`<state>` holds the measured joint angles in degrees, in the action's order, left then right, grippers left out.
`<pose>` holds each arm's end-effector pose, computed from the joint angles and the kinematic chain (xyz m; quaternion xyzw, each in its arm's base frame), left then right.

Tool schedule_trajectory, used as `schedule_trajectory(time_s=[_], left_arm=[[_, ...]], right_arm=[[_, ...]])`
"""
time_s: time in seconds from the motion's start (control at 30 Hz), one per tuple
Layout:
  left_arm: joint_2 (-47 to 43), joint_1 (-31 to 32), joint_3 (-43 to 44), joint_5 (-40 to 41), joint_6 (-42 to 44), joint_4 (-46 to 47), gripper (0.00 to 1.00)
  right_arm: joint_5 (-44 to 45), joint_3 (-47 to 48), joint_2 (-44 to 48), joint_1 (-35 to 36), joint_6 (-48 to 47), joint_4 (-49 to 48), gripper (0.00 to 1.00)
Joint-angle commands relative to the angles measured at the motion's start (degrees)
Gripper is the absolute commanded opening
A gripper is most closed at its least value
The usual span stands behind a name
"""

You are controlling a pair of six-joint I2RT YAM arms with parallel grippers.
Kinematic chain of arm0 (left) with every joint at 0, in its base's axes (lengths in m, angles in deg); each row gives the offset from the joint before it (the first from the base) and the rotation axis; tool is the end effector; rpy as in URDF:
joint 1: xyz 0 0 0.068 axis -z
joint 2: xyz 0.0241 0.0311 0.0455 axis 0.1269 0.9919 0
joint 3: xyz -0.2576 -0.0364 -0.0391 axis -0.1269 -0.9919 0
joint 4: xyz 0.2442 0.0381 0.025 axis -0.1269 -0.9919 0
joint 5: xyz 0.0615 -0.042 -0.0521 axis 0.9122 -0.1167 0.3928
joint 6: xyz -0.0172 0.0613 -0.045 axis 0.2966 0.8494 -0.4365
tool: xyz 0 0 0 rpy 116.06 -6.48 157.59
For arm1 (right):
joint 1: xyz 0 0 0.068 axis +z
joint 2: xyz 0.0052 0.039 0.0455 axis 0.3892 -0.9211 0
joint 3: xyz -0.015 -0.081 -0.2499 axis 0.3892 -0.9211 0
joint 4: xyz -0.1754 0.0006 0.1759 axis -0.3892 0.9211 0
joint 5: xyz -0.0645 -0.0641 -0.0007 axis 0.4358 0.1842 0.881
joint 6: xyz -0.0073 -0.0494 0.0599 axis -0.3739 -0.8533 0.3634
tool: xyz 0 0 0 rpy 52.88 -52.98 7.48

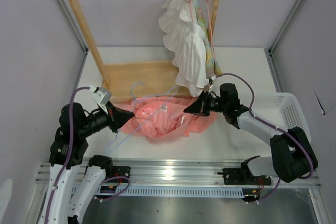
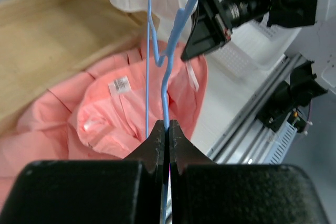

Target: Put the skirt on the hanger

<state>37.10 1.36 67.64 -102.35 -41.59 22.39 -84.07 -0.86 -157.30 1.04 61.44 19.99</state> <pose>0.1011 -0.0593 0.3458 0.2151 0.7383 -0.3569 0.5304 0.2458 0.1601 0.2042 -0.0201 0.8117 0.5483 0.2005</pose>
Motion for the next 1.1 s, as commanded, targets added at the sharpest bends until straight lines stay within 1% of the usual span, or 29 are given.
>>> schedule_trajectory(time_s=[0.0, 0.07, 0.17, 0.2, 0.27, 0.33, 0.4, 0.43, 0.53, 0.6, 0.67, 0.83, 0.87, 0.97, 1.07], left_arm=[[-1.3, 1.3, -2.1, -2.5, -0.1, -2.6, 0.00], [-2.1, 2.1, -2.5, -1.9, -0.6, -3.1, 0.00], [-0.4, 3.3, -3.0, -3.3, -1.1, -3.3, 0.00], [0.2, 4.6, -2.5, -3.5, -1.1, -3.3, 0.00], [0.8, 7.0, -2.9, -1.3, -1.1, -3.3, 0.00], [0.9, 7.7, -2.5, -1.3, -1.2, -2.9, 0.00], [0.4, 8.6, -2.3, 0.5, -1.8, -2.9, 0.00], [0.7, 8.8, -2.3, 1.0, -1.8, -4.3, 0.00], [0.9, 10.2, -4.1, 0.4, -2.8, -4.0, 0.00], [1.0, 12.5, -4.9, 2.5, -3.8, -3.1, 0.00], [2.0, 14.6, -4.7, 2.8, -4.1, -2.6, 0.00], [5.4, 21.9, -3.7, 7.5, -5.5, 0.0, 0.00], [5.9, 24.2, -3.4, 8.5, -5.6, 0.3, 0.00], [8.0, 27.3, -2.2, 10.8, -5.2, 0.3, 0.00], [9.1, 28.3, 1.4, 19.7, -3.8, -3.6, 0.00]], right_arm=[[1.9, -0.1, 3.0, 0.1, 0.4, -2.0, 0.00], [1.6, -0.5, 2.9, 0.1, 0.9, -4.2, 0.00], [1.4, -0.4, 2.8, -0.7, 0.8, -4.7, 0.00], [1.2, -0.6, 2.8, -1.2, 0.8, -5.3, 0.00], [-0.3, -0.8, 2.8, -2.2, 1.8, -7.6, 0.00], [-0.2, -0.3, 3.1, -2.4, 1.7, -7.3, 0.00], [-0.1, 0.1, 3.9, -2.5, 1.3, -6.1, 0.00], [-0.2, -0.1, 4.4, -2.8, 1.2, -5.8, 0.00], [-0.2, -0.8, 7.0, -4.3, 0.5, -4.2, 0.00], [-1.3, -0.9, 8.0, -5.7, 0.3, -3.8, 0.00], [-1.9, -0.8, 8.8, -6.2, 0.4, -3.5, 0.00], [-2.0, -1.3, 10.0, -7.2, 0.2, -2.6, 0.00], [-2.0, -1.5, 9.9, -7.3, 0.2, -2.6, 0.00], [-0.9, -2.0, 9.4, -7.8, -0.3, -1.1, 0.00], [0.8, -1.8, 8.8, -7.9, -2.2, 2.5, 0.00]])
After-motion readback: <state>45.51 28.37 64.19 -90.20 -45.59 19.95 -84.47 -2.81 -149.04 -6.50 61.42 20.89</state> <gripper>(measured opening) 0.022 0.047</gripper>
